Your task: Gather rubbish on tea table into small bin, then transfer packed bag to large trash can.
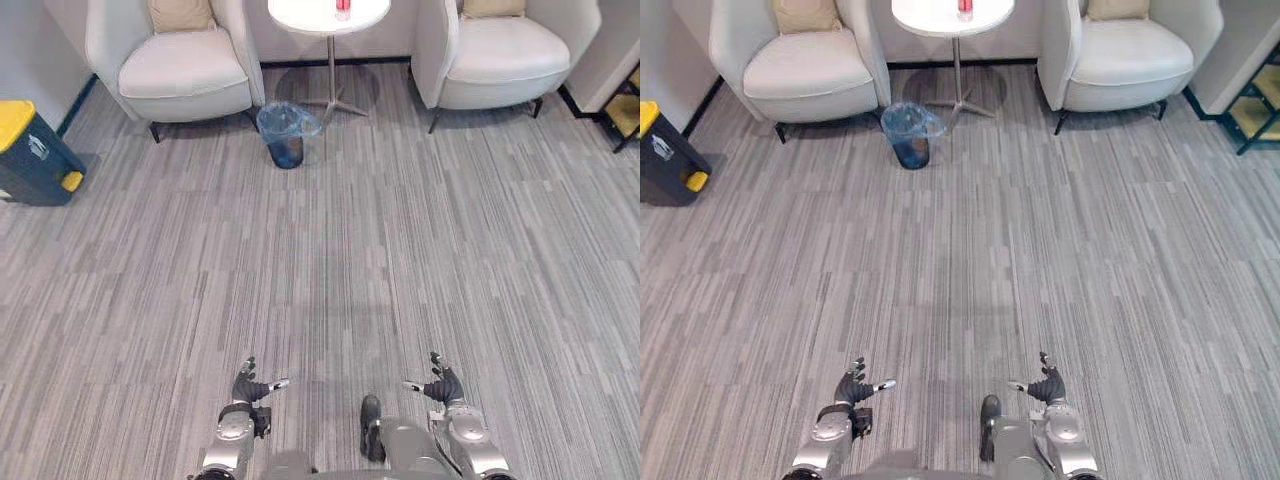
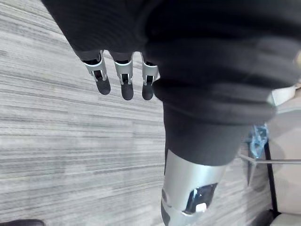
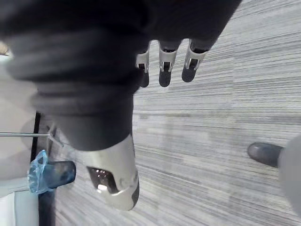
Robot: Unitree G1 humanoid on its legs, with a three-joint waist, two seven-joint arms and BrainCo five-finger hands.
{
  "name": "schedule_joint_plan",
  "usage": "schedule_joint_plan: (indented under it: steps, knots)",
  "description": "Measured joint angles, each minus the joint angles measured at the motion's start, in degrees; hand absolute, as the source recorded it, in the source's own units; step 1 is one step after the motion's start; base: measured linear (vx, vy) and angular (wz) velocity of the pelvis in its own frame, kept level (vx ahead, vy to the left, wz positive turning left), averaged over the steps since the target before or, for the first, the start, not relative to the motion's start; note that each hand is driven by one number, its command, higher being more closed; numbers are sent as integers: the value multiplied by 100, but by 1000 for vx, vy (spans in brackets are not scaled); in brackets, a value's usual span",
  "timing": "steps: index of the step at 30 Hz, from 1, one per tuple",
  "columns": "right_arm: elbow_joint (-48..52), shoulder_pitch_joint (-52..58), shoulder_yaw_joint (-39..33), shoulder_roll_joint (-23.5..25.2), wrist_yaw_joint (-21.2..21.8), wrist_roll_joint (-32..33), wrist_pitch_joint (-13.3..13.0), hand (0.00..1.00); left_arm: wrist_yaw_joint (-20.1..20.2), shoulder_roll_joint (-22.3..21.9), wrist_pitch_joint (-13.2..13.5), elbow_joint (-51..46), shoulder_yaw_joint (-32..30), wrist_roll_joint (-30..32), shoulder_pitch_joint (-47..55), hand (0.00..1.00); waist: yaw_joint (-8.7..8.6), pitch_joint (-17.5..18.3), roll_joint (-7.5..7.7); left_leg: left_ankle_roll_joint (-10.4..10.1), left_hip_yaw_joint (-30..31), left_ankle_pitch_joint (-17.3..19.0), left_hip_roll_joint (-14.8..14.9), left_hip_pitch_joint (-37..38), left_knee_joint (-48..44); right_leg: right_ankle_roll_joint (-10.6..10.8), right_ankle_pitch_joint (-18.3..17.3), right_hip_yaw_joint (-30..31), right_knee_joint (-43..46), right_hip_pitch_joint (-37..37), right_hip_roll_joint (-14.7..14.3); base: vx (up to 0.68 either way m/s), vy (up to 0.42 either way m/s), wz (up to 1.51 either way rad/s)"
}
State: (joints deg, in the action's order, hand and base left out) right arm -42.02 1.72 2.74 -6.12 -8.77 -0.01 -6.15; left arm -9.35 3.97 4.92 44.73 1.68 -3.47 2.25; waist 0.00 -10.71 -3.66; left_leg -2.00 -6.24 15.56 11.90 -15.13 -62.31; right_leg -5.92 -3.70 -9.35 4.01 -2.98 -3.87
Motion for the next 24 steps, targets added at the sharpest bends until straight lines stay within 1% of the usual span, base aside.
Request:
schedule_joint_plan:
  steps: [1,2,3,4,5,6,7,8,9,10,11,12,13,14,15,16,17,18,19,20,21,22,23,24]
  knots:
    - [-1,-36,-16,-30,-3,16,2,0,45,-4,0,-25,4,0,-18,0,57,-18,-19,-10,-2,9,-26,-246,188,4,-2,50,-121,-120,11,364,35,-31]
    - [-6,-111,-76,-40,-21,57,8,0,45,-43,-4,-28,2,1,-119,0,102,-116,-7,-17,-16,15,-110,-450,719,10,-5,78,-241,-332,78,346,108,-20]
    - [-35,-151,-146,-9,-86,94,11,0,46,-75,-4,-29,33,2,-129,0,104,-214,72,-47,-31,-7,-407,-528,1778,152,-122,103,-298,-547,268,353,159,-9]
    - [-39,-153,-196,4,-113,112,7,0,47,-105,-4,-29,49,4,-124,0,99,-227,92,-71,-14,-50,-546,-543,2299,214,-183,120,-314,-608,346,301,157,-4]
    - [-43,-152,-238,-2,-118,121,7,0,46,-150,-5,-30,52,5,-119,0,99,-220,82,-210,29,-154,-659,-554,2845,277,-240,138,-314,-638,392,316,184,-11]
    - [-65,-134,-236,-72,-126,156,7,0,45,-235,-5,-30,66,6,-109,0,113,-189,-2,-332,195,-507,-792,-522,3909,373,-375,188,-324,-671,388,261,170,-18]
    - [-123,-128,-224,-133,-124,160,9,0,45,-275,-5,-24,75,7,-102,0,117,-159,-170,-278,314,-743,-773,-497,4494,460,-486,228,-310,-723,313,347,248,-29]
    - [-239,-128,-221,-146,-126,166,49,0,36,-255,-9,-5,73,5,-98,0,155,-125,-252,0,380,-1369,-825,-418,4489,536,-729,375,-241,-815,340,289,216,-30]
    - [-251,-121,-218,-105,-126,166,52,0,33,-238,-4,-9,73,5,-98,0,211,-120,-185,39,351,-1381,-899,-421,4371,600,-836,444,-183,-814,426,355,254,-40]
    - [-259,-114,-139,-59,-113,164,49,0,28,-188,-3,-10,67,3,-97,0,259,-103,-48,290,287,-1202,-1034,-486,4066,687,-1044,546,-18,-806,602,469,251,-41]
    - [-293,-120,-74,-8,-110,159,47,0,33,-137,-5,-3,63,4,-74,0,319,-59,76,389,109,-876,-1117,-533,3799,788,-1255,660,377,-691,746,479,236,-42]
    - [-310,-118,-70,4,-108,149,46,0,35,-142,-7,23,71,4,-74,0,364,-46,109,444,33,-766,-1160,-506,3744,861,-1341,786,721,-537,831,515,247,-40]
    - [-370,-112,-71,6,-105,138,47,0,34,-161,-14,61,120,4,-69,0,389,-37,108,493,-72,-623,-1225,-361,3758,956,-1395,1028,1594,-178,918,340,181,-32]
    - [-391,-95,-58,22,-100,129,47,0,35,-138,-14,64,204,4,-55,0,381,-46,157,554,-160,-525,-1295,-151,3867,1227,-1350,1176,2436,153,1006,428,210,-36]
    - [-421,-88,-46,60,-89,71,47,0,33,-86,-19,89,279,4,-41,0,375,-62,223,582,-227,-426,-1411,213,4066,1676,-1261,1300,3655,619,1088,435,163,-21]
    - [-435,-72,-46,79,-81,35,47,0,32,-46,-42,95,333,3,-36,0,316,-63,223,640,-233,-383,-1446,485,4183,1670,-1263,1225,4363,878,1126,543,157,-8]
    - [-435,-21,-39,105,-50,1,47,0,24,4,-47,95,407,2,-38,0,220,-64,223,695,-224,-371,-1463,883,4361,1510,-1337,972,4829,1118,1149,468,98,10]
    - [-440,10,-15,109,-26,-5,48,0,21,37,-47,96,442,2,-42,0,206,-67,231,695,-219,-369,-1467,1079,4469,1377,-1391,807,4900,1228,1172,489,51,7]
    - [-444,28,25,105,19,-31,47,0,13,58,-43,95,444,0,-77,0,178,-67,237,695,-216,-369,-1437,1404,4708,1141,-1509,491,4783,1490,1174,453,1,1]
    - [-444,3,31,105,23,-49,46,0,-13,81,-38,94,438,-15,-111,0,121,-70,228,693,-213,-369,-1378,1556,4834,1036,-1565,298,4525,1714,1147,514,-36,-1]
    - [-448,-21,33,104,24,-56,45,0,-76,92,-10,92,420,-58,-132,0,66,-84,187,674,-215,-359,-1267,1712,4939,1017,-1557,155,4037,1999,1065,397,-58,0]
    - [-448,-28,33,99,24,-56,44,0,-79,89,-5,93,412,-64,-134,0,61,-90,176,661,-217,-352,-1209,1806,5003,1009,-1545,122,3768,2125,1019,412,-93,-4]
    - [-447,-33,37,93,25,-56,42,0,-78,76,-2,94,383,-69,-138,0,56,-103,154,615,-210,-325,-1111,1963,5090,921,-1444,113,3333,2277,943,434,-136,2]
    - [-455,2,55,87,26,-57,41,0,-79,73,-1,95,363,-80,-126,0,25,-110,141,499,-166,-259,-945,2230,5258,904,-1012,174,2410,2395,815,443,-160,11]
